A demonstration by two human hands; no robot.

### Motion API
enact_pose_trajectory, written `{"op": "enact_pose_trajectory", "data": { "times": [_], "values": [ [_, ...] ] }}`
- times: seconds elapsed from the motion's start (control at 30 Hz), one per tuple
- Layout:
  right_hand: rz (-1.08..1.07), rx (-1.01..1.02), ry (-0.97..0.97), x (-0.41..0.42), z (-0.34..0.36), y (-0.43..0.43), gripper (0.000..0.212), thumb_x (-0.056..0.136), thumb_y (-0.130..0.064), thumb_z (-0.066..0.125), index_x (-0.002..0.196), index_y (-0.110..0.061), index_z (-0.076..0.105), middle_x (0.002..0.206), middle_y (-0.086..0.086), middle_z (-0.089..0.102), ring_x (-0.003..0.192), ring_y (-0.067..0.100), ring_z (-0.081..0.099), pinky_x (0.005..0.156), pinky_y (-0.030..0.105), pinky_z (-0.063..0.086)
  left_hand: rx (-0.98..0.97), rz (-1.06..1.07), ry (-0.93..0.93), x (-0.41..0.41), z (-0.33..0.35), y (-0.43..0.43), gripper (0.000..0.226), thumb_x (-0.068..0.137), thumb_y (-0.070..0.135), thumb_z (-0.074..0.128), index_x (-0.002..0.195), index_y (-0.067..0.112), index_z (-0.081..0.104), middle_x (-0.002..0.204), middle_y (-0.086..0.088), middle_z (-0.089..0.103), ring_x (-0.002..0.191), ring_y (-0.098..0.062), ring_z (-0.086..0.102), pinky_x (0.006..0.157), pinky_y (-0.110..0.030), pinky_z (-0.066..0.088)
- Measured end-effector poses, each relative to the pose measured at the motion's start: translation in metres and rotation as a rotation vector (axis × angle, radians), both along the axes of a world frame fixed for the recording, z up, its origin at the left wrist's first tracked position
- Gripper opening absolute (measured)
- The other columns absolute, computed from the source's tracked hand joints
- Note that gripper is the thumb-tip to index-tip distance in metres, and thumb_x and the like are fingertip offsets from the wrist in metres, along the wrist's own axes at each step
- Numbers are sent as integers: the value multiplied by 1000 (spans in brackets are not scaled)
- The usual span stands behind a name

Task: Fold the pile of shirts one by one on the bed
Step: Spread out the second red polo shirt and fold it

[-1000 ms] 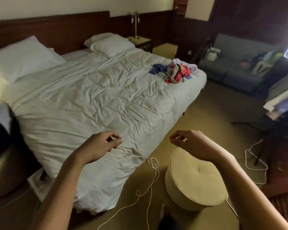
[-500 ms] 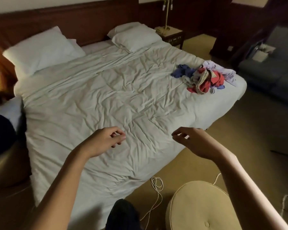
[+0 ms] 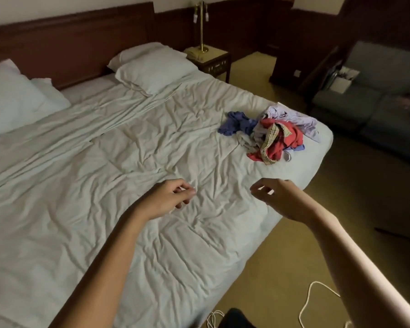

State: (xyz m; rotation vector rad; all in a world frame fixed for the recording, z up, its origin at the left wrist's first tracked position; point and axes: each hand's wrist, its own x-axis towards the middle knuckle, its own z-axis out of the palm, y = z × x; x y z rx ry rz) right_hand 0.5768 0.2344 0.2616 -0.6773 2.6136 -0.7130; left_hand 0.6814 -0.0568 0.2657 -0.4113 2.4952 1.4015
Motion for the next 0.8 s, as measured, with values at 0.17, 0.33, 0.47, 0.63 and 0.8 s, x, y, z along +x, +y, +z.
{"op": "enact_pose_trajectory", "data": {
  "times": [0.17,0.33,0.47,0.63,0.8],
  "values": [
    [-75,31,13,-107,-3,23,20,98,-41,57,108,-29,69,95,-14,66,78,-1,61,66,18,46,5,-43,-75,-125,-13,13,23,100,39,56,107,20,68,102,-3,72,80,-12,64,69,-24,45],
    [-105,114,-16,-248,-46,71,18,100,-31,54,107,-22,69,101,0,69,87,20,66,80,36,54,18,-35,-194,-272,-66,52,27,99,40,56,109,17,67,99,-1,72,77,-12,63,67,-25,44],
    [-147,139,27,-392,-118,100,21,99,-26,51,105,-13,67,96,10,71,86,29,67,78,45,56,17,16,-272,-413,-146,104,28,94,44,62,107,20,67,99,0,71,77,-12,63,67,-27,46],
    [-188,89,89,-540,-229,119,48,97,-42,55,140,-22,50,127,15,61,101,32,64,82,39,51,-12,97,-271,-566,-271,179,40,85,47,72,113,18,65,107,0,68,94,-20,65,64,-30,47],
    [-191,193,270,-612,-302,123,83,85,-67,59,152,-25,32,146,9,37,129,37,38,104,51,35,-128,138,-239,-638,-357,222,66,83,48,74,135,13,55,131,-8,63,118,-30,60,99,-40,50]
  ]
}}
